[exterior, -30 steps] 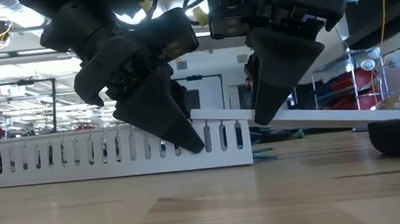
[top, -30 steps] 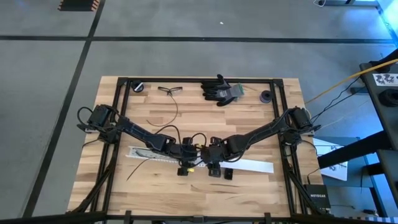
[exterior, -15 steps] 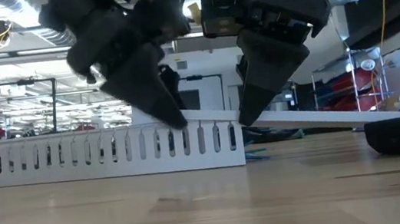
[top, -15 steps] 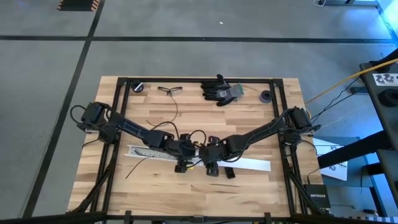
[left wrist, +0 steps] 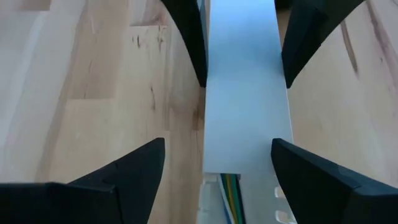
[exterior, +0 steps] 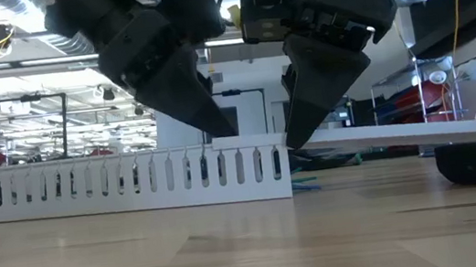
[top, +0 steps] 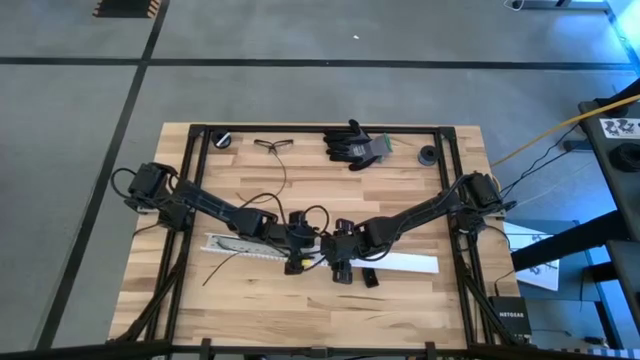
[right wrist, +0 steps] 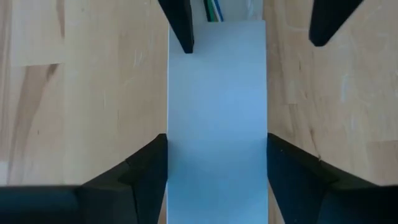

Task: Ziptie cables
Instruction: Close the white cable duct lid

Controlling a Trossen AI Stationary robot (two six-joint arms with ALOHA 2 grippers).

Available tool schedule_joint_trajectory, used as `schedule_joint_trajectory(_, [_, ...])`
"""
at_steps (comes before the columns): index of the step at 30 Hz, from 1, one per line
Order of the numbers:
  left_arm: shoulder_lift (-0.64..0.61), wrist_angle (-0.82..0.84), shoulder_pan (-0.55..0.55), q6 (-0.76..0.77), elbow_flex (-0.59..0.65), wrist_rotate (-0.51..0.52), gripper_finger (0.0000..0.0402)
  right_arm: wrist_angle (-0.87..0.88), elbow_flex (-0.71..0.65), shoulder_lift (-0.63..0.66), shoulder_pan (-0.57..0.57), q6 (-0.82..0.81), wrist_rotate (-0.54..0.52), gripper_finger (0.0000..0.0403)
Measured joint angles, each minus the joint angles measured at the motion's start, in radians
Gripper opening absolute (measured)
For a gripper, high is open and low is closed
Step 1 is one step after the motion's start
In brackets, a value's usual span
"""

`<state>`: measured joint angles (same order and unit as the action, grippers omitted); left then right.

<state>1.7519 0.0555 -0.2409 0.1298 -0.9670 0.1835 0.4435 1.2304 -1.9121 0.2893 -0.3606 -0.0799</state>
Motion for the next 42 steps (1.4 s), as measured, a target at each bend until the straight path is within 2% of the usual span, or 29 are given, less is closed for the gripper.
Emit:
schedule_joint_trajectory(6, [0.057,-0.013,0.0,0.046,0.01,0.002,0.0278,-0.009,-0.001,0.0,0.0,0.003,0.004,0.0218])
schedule_joint_trajectory(23, [0.054,0.046,-0.003,0.046,0.01,-0.027,0.0278,-0.131,-0.007,-0.006,0.0,0.003,-0.05,0.0218])
schedule_joint_trajectory(32, [0.003,0.143,-0.015,0.065,0.015,-0.054,0.0278,-0.256,0.0,-0.055,-0.002,0.018,-0.054,0.0217])
schedule_joint_trajectory(36, [-0.016,0.152,-0.024,0.069,0.017,-0.045,0.0278,-0.26,0.003,-0.062,-0.003,0.021,-0.052,0.0217])
schedule_joint_trajectory(42, [-0.119,0.201,-0.043,0.079,0.024,-0.013,0.0278,-0.283,0.003,-0.065,-0.003,0.024,-0.048,0.0217])
